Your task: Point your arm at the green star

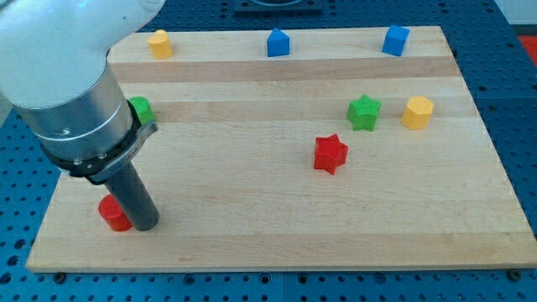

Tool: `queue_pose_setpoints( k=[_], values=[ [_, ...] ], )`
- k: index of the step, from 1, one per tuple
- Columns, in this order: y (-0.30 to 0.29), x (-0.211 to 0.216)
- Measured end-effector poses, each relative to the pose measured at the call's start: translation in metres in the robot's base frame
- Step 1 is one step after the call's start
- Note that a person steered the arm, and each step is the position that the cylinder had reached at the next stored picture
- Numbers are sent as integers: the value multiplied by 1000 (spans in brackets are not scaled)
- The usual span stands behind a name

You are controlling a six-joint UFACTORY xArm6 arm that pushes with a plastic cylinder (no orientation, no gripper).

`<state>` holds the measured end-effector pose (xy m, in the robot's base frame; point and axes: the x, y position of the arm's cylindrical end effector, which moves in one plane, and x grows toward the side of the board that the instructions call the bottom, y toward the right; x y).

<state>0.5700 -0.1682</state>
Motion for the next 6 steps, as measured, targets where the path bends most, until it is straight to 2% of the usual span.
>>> queue_pose_setpoints(
  k=[2,4,6],
  values=[
    [-15,0],
    [28,-9],
    [62,-87]
  ],
)
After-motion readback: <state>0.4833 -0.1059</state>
